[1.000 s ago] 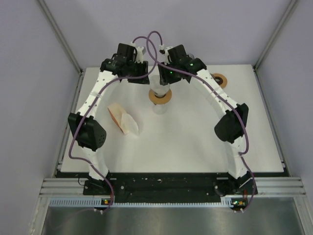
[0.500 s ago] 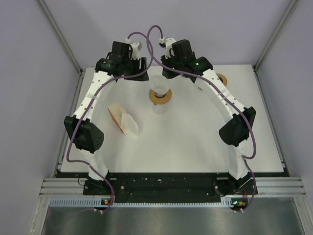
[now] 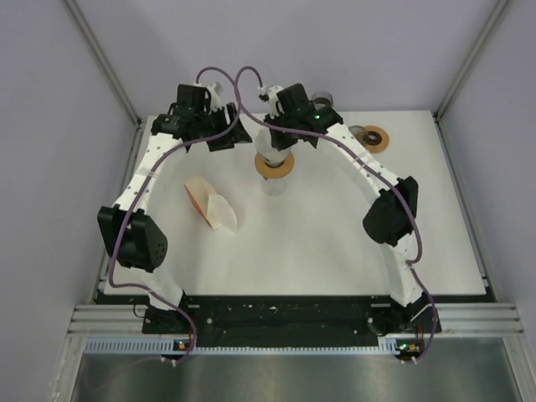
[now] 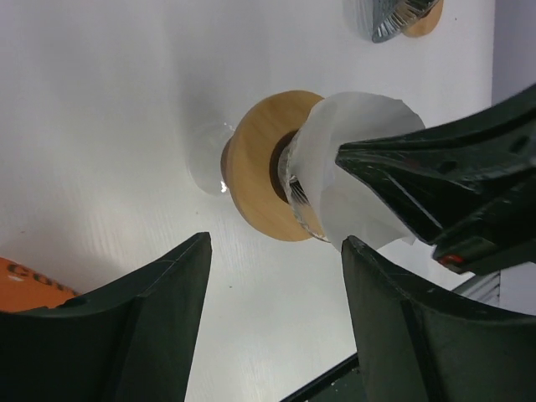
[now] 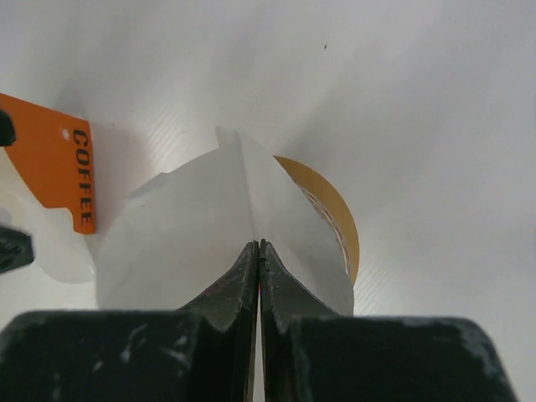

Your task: Place the coffee filter in the dripper

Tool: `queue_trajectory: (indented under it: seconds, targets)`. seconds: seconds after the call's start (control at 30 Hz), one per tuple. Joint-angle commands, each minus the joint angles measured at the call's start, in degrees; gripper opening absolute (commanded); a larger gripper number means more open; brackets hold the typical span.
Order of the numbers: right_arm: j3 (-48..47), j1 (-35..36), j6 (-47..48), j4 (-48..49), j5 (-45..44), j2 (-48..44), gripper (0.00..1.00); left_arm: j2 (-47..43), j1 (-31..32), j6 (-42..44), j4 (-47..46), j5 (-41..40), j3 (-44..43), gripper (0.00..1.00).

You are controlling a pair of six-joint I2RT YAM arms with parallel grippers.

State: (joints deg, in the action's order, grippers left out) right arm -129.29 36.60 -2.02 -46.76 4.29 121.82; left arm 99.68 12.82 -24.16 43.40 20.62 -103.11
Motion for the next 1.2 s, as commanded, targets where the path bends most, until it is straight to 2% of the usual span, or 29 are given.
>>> queue_trajectory:
  seconds: [0.0,0.37,0.77,0.97,1.17]
  targets:
    - [-3.51,0.40,-0.62,-3.60,0.63,4.39,0.00,0.34,-0.07,-6.86,-5.08,6.18,2.03,0.69]
    - [-6.76,1.37,0.18,-5.80,-1.48,10.01,0.00,4.38,0.01,-8.97,-5.87,8.91,2.91,0.64]
    - [-7.38,1.90,0.44,-7.73,-0.52,13.97,0.00,8.16,0.45,-8.88,-6.04,9.53,2.83,0.50]
    - [-7.46,1.81,1.05,-8.52,0.36,15.73,0.00,8.95,0.63,-8.45,-5.78,9.53,2.91,0.40]
    - [-9.74,1.81,1.67,-8.70,0.80,13.45,0.00,8.17,0.63,-7.56,-4.64,8.29,3.09,0.25]
